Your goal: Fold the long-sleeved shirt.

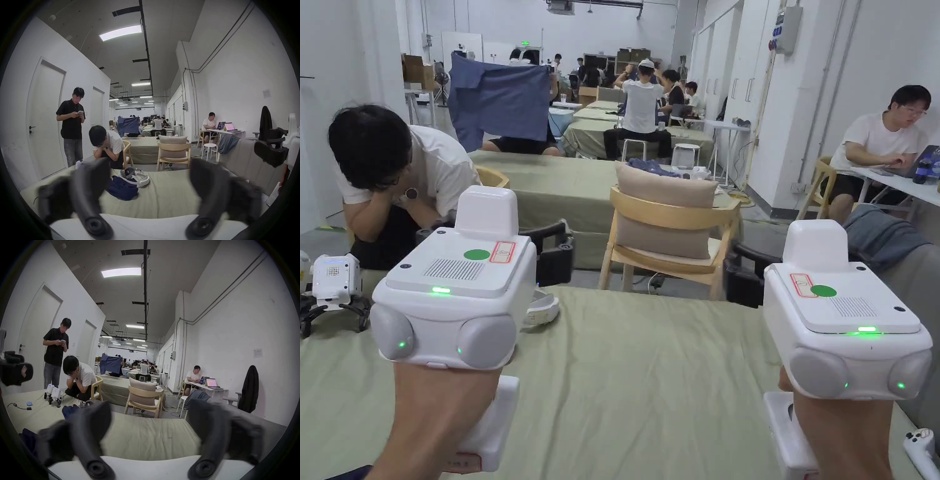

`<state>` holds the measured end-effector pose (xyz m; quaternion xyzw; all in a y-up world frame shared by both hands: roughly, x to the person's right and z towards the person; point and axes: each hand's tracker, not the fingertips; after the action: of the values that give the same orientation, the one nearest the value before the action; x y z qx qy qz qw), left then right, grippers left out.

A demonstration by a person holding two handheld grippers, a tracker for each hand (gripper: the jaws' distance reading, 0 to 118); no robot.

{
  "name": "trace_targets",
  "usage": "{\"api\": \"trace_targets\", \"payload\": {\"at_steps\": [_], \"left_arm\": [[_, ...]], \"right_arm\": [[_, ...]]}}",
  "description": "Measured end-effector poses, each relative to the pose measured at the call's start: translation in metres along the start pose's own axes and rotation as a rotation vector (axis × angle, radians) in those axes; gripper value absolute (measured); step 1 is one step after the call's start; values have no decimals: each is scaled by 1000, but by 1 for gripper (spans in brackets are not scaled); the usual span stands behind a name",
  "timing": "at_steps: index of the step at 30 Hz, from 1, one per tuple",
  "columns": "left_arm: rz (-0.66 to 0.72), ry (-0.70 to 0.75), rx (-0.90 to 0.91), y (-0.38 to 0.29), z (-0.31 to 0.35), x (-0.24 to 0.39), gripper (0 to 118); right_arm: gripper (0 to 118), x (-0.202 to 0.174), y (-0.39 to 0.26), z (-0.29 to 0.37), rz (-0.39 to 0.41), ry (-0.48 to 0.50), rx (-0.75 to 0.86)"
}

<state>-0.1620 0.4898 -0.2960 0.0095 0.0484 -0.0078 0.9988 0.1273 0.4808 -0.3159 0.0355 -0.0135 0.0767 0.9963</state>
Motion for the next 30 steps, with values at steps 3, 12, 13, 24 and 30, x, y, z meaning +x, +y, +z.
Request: {"api": "trace_targets", "payload": {"at_steps": [3,12,13,24,30], "left_arm": [[-6,10,-8,-1,-1,2,7],[18,80,-104,-42,13,-41,3],[19,105,-132,-55,14,-50,3],[142,382,-565,-240,48,-189,22],[197,440,-911,-312,30,-228,111]], "right_arm": [[0,-2,0,1,4,-11,4],[0,-34,-6,20,-23,91,16],[0,-46,-11,21,-23,108,6],[0,-221,-92,42,-53,399,-120],[0,-263,-119,39,-20,461,-192]]}}
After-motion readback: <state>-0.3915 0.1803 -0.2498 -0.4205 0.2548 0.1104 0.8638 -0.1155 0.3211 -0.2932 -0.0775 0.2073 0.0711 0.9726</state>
